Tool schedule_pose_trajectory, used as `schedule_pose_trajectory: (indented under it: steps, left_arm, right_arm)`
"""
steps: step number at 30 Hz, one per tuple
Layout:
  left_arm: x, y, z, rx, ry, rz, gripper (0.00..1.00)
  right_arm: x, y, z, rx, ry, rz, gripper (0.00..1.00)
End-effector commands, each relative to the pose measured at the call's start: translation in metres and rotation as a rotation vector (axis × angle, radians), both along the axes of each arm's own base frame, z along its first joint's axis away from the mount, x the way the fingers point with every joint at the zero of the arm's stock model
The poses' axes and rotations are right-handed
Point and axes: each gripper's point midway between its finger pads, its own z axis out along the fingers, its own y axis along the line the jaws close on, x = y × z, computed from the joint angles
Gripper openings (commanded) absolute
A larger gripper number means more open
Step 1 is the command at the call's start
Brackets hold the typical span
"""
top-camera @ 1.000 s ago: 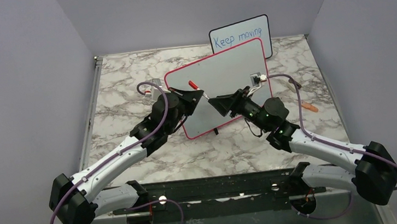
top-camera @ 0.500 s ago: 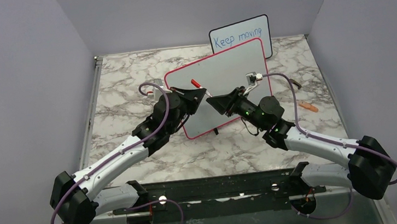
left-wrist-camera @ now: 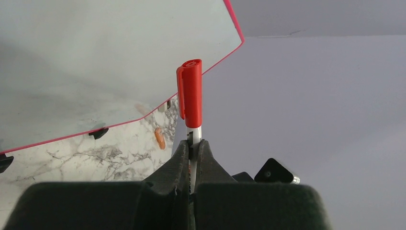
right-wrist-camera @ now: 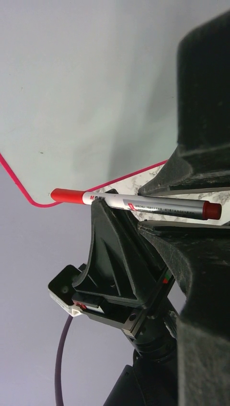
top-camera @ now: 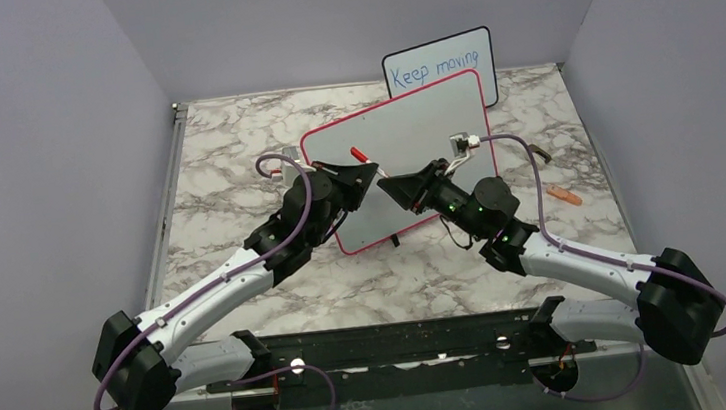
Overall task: Write a sentence on the whiteboard
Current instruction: Open the whiteboard marker at the center of the board.
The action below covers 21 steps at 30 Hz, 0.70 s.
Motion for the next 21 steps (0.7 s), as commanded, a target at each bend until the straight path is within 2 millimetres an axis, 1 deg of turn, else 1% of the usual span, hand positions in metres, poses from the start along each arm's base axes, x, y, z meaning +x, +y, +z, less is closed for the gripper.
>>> schedule_pose_trajectory:
  steps: [1,6,13,17,21]
  left_arm:
    - [-0.001,-0.003,-0.004,-0.025,0.015,0.008,0.00]
    - [-0.002,-0.003,-0.006,-0.027,0.020,0.012,0.00]
    - [-0.007,-0.005,-0.016,-0.041,0.051,0.011,0.00]
    - [-0.009,-0.006,-0.021,-0.047,0.064,0.012,0.00]
    - [-0.010,-0.004,-0.021,-0.048,0.062,0.021,0.00]
  right_arm:
    - [-0.002,0.000,0.021,0.066,-0.038,-0.005,0.28]
    - [0.002,-0.007,0.019,0.081,-0.033,-0.049,0.21]
    - [0.003,-0.013,0.020,0.097,-0.031,-0.082,0.17]
    - [0.003,-0.016,0.020,0.102,-0.032,-0.093,0.17]
    - [0.003,-0.018,0.021,0.104,-0.037,-0.100,0.23]
